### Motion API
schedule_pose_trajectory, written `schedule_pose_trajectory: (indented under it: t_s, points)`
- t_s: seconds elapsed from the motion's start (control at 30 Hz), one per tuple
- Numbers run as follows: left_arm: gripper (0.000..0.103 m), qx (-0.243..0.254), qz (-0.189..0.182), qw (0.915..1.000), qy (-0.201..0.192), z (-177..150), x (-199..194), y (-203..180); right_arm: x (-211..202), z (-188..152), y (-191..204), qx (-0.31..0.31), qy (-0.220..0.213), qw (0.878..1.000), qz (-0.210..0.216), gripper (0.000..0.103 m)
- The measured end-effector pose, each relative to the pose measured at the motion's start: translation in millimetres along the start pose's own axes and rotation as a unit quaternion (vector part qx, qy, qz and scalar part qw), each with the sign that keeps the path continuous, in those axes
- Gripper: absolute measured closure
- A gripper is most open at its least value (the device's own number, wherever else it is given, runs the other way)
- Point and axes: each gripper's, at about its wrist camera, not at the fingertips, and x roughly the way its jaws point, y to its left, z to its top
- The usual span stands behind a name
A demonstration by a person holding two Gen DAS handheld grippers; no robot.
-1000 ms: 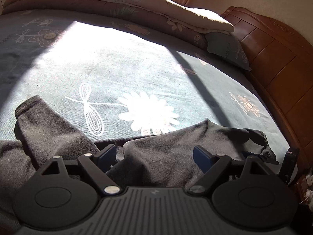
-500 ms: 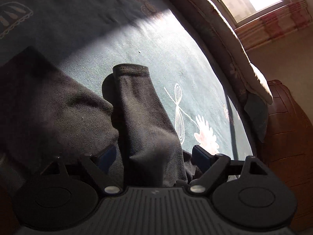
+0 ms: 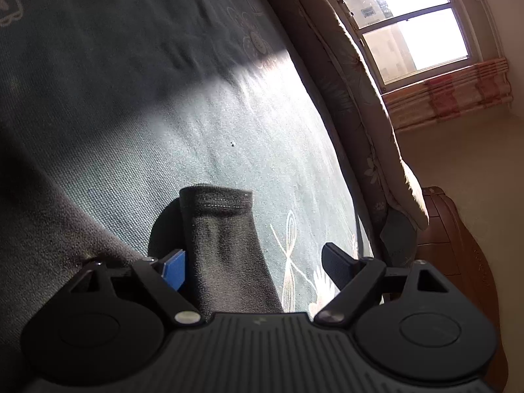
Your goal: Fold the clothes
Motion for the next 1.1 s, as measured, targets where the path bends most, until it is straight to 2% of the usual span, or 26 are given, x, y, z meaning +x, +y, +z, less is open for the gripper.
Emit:
schedule_pose_trajectory:
  t_s: [0.03, 0.1, 0.13, 0.17, 0.2, 0.23, 0.27, 0.4, 0.5, 0.77, 0.93, 1.1]
  points:
    - [0.021, 0.005, 0.0, 1.0, -0.004, 2, 2, -1, 0, 0, 0, 0.0, 0.0, 1.0, 0.0, 0.0]
    - [0.03, 0.014, 0.006, 0.9998, -0.011, 3, 5, -2, 0, 0, 0, 0.0, -0.001, 1.0, 0.0, 0.0]
    - [0.037, 0.019, 0.009, 0.9997, -0.014, 2, 7, -3, 0, 0, 0, 0.0, -0.001, 1.0, 0.0, 0.0]
    - [0.052, 0.025, 0.019, 0.9994, -0.017, 1, 8, -4, 0, 0, 0, 0.0, 0.0, 1.0, 0.0, 0.0]
    - [0.062, 0.028, 0.033, 0.9989, -0.019, -1, 6, -3, 0, 0, 0, 0.0, 0.0, 1.0, 0.0, 0.0]
    - [0.083, 0.029, 0.047, 0.9983, -0.02, -2, 4, -2, 0, 0, 0, 0.0, 0.0, 1.0, 0.0, 0.0]
    - [0.097, 0.03, 0.061, 0.9975, -0.02, -4, 1, -1, 0, 0, 0, 0.0, 0.001, 1.0, 0.0, 0.0]
    - [0.099, 0.067, 0.082, 0.9937, -0.036, -12, -16, -19, 0, 0, 0, 0.0, 0.002, 1.0, 0.0, 0.0]
    - [0.099, 0.093, 0.075, 0.9914, -0.054, -15, -41, -41, 0, 1, 0, 0.0, 0.003, 1.0, 0.0, 0.0]
    - [0.099, 0.162, 0.083, 0.977, -0.111, -21, -130, -95, 0, 2, 0, 0.0, 0.004, 1.0, -0.001, 0.0]
    - [0.099, 0.166, 0.111, 0.9685, -0.149, -22, -174, -91, -1, 2, 0, 0.0, 0.007, 1.0, -0.001, 0.0]
    - [0.099, 0.133, 0.148, 0.9682, -0.152, -20, -184, -66, -2, 1, 1, -0.001, 0.007, 1.0, -0.002, 0.0]
